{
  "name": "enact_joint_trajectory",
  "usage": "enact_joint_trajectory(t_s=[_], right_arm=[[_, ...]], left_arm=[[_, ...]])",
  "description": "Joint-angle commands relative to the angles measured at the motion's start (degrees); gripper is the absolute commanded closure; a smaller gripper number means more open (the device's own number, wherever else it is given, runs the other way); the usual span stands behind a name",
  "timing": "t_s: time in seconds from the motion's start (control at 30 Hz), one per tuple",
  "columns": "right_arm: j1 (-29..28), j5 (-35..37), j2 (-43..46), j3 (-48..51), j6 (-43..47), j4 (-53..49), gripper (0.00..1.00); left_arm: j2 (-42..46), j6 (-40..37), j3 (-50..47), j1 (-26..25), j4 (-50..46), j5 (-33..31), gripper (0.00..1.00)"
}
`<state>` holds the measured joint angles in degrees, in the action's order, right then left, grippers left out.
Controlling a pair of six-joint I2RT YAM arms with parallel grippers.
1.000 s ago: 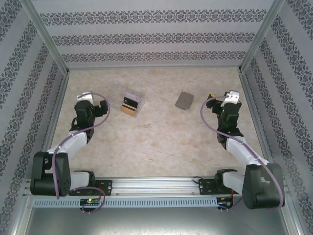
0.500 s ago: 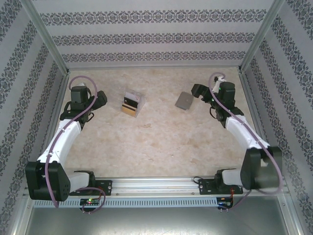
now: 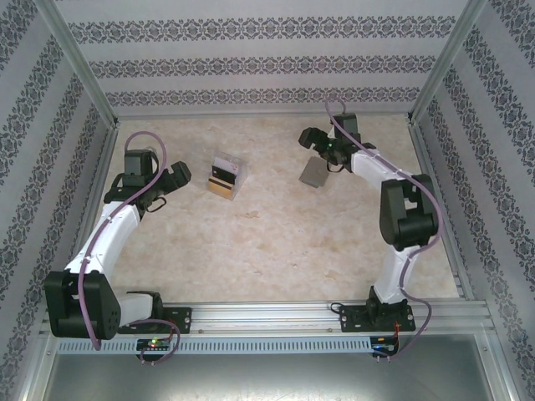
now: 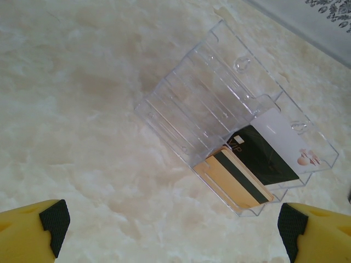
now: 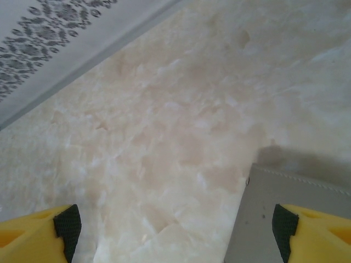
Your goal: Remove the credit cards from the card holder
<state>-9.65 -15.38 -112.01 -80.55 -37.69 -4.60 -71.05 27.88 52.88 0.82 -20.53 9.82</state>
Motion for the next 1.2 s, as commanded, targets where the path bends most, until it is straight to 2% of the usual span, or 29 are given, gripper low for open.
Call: enact_joint_trajectory(t_s=[0.0, 0.17, 0.3, 0.43, 0.6, 0.77, 0.93, 1.03, 1.17], right_arm=[[-0.67, 3.03, -4.88, -5.53, -2.06, -6.60, 0.09], [-1.41, 3.30, -10.44, -11.86, 1.12, -14.68, 0.12], [-2.18, 3.14, -12.12, -12.97, 3.46, -19.30, 0.12], [-3.06, 3.01, -11.61, -11.22, 5.35, -22.55, 0.12], [-5.07, 1.33, -7.41, -4.05, 6.98, -22.79, 0.11], [-9.81, 0.00, -2.02, 3.41, 9.83, -22.85, 0.11], [-14.37, -3.21, 1.52, 7.62, 12.78, -24.24, 0.13], [-14.18, -4.02, 5.45, 8.70, 11.71, -23.80, 0.17], [-11.24, -6.45, 11.87, 11.39, 6.72, -20.44, 0.20]], left_arm=[[0.58, -0.50, 1.29, -0.10, -2.48, 1.77, 0.01], [0.17, 1.33, 1.67, -0.15, -3.10, 3.96, 0.01], [-0.94, 1.74, 2.18, -0.13, -3.42, 6.06, 0.01], [-1.85, 2.58, 1.92, -0.20, -1.53, 9.19, 0.01], [-2.02, 2.73, 1.44, -1.62, 0.93, 12.43, 0.00], [-2.89, 4.15, 0.47, -5.58, 2.12, 13.07, 0.00], [-3.87, 7.01, -1.05, -12.67, 4.83, 10.38, 0.01], [-4.73, 8.92, -1.70, -16.74, 6.95, 8.06, 0.01], [-6.85, 11.12, -2.30, -20.65, 10.48, 7.86, 0.01]])
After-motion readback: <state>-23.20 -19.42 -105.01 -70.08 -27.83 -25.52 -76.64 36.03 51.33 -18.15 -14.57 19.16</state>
